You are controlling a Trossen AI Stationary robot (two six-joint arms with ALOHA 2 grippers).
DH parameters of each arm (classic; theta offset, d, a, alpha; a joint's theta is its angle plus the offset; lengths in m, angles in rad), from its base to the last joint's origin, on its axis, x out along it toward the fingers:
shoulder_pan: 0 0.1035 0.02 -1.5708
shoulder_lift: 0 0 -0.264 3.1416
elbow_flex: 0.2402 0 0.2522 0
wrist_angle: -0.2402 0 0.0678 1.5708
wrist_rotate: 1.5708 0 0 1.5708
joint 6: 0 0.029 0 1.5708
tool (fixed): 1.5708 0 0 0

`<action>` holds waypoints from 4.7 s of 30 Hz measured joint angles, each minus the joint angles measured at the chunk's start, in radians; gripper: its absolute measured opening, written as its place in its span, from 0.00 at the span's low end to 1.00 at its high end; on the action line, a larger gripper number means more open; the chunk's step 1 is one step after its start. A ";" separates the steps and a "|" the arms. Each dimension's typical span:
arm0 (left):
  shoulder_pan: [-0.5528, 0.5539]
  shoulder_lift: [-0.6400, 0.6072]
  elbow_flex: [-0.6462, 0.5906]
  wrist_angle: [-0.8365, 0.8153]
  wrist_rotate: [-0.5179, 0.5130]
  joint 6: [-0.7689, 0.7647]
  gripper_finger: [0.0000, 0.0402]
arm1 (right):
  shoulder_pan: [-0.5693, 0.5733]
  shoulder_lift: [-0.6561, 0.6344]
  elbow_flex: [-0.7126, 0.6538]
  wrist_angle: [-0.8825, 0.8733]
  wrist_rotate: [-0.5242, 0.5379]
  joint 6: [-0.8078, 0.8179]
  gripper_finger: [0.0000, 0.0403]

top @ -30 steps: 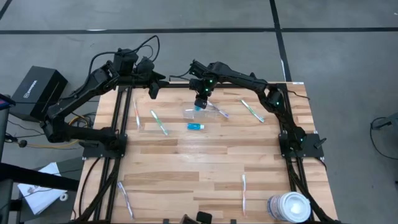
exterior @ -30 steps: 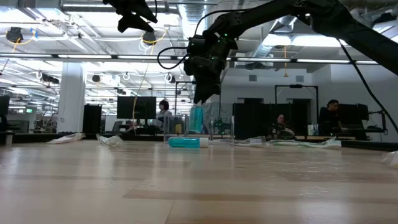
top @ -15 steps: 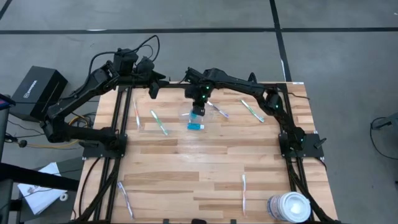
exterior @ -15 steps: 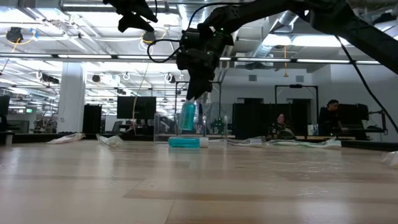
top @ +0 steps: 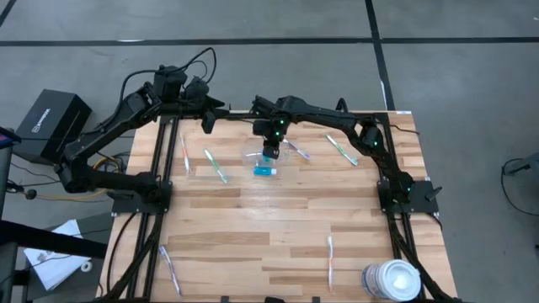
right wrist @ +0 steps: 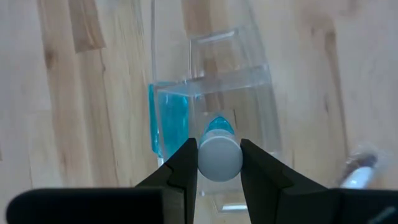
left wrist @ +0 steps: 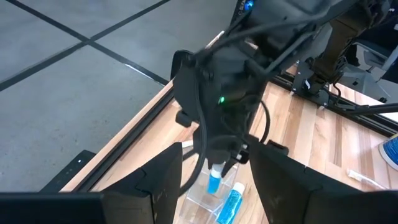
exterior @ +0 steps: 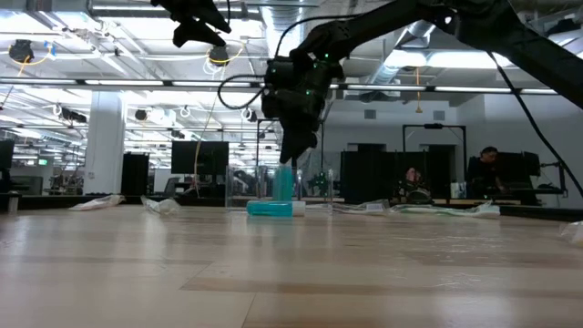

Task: Pick & Place toothbrushing station
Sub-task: Put the bottom blue mouthwash into the transparent organizer, then put the blue mouthwash into the transparent organizer

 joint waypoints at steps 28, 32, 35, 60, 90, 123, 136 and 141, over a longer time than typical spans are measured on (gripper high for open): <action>0.000 0.000 0.000 0.009 0.000 0.007 0.45 | 0.014 0.008 -0.037 0.072 0.011 0.077 0.44; 0.000 0.000 0.000 0.015 0.000 0.007 0.45 | 0.028 0.005 -0.035 0.074 0.003 0.092 0.50; 0.000 0.000 0.000 0.017 0.000 0.007 0.45 | 0.037 0.005 -0.035 0.079 0.000 0.094 0.51; 0.000 0.000 0.000 0.047 0.000 0.023 0.45 | 0.047 0.001 0.202 0.053 -0.085 0.147 0.40; -0.471 0.207 0.000 -0.087 -0.153 0.084 0.45 | 0.081 -0.574 0.240 -0.115 0.032 0.202 0.37; -0.661 0.635 0.000 0.082 -0.386 -0.029 0.45 | 0.129 -0.629 0.224 -0.374 0.102 0.110 0.34; -0.658 0.690 -0.052 0.107 -0.450 -0.027 0.45 | 0.129 -0.629 0.224 -0.366 0.075 0.112 0.34; -0.658 0.690 -0.083 0.118 -0.498 -0.030 0.45 | 0.136 -0.629 0.224 -0.362 0.075 0.109 0.35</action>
